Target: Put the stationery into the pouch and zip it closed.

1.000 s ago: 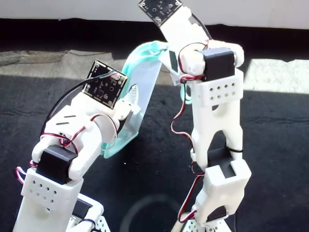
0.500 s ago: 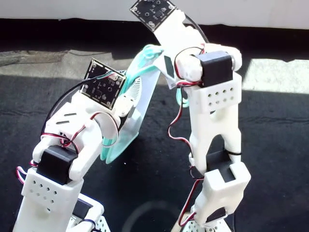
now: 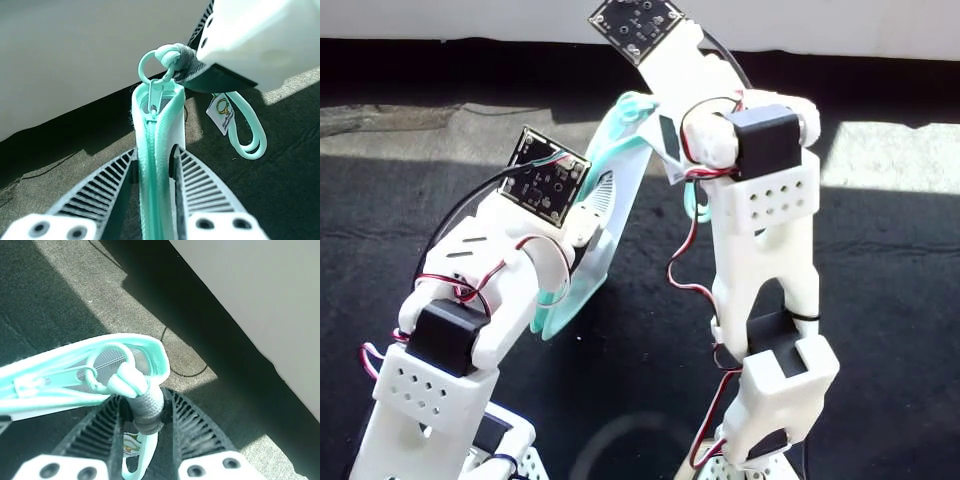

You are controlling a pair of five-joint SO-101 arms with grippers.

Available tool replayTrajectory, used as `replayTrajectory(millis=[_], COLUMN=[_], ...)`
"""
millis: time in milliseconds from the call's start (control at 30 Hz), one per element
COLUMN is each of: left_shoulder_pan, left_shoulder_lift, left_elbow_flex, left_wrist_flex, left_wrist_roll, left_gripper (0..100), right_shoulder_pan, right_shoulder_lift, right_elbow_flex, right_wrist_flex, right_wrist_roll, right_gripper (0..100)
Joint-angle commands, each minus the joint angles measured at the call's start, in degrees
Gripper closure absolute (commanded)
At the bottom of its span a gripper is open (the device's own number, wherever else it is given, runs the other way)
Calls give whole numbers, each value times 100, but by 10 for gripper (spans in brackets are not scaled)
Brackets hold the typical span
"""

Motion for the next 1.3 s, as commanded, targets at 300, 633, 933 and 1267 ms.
replayTrajectory(millis=[300,633,933,1267], left_shoulder_pan=[48,48,4,4], left_shoulder_lift=[-92,-92,-365,-1253], left_elbow_flex=[-215,-127,-92,778], left_wrist_flex=[0,299,642,624], left_wrist_roll=[35,35,44,35], left_gripper=[986,991,991,991], right_shoulder_pan=[119,409,514,831], right_shoulder_lift=[-224,180,963,1165], right_elbow_flex=[-31,-4,-75,-13], right_wrist_flex=[-31,-365,-716,-971], right_wrist_roll=[-35,-26,-26,62], right_gripper=[993,993,993,993])
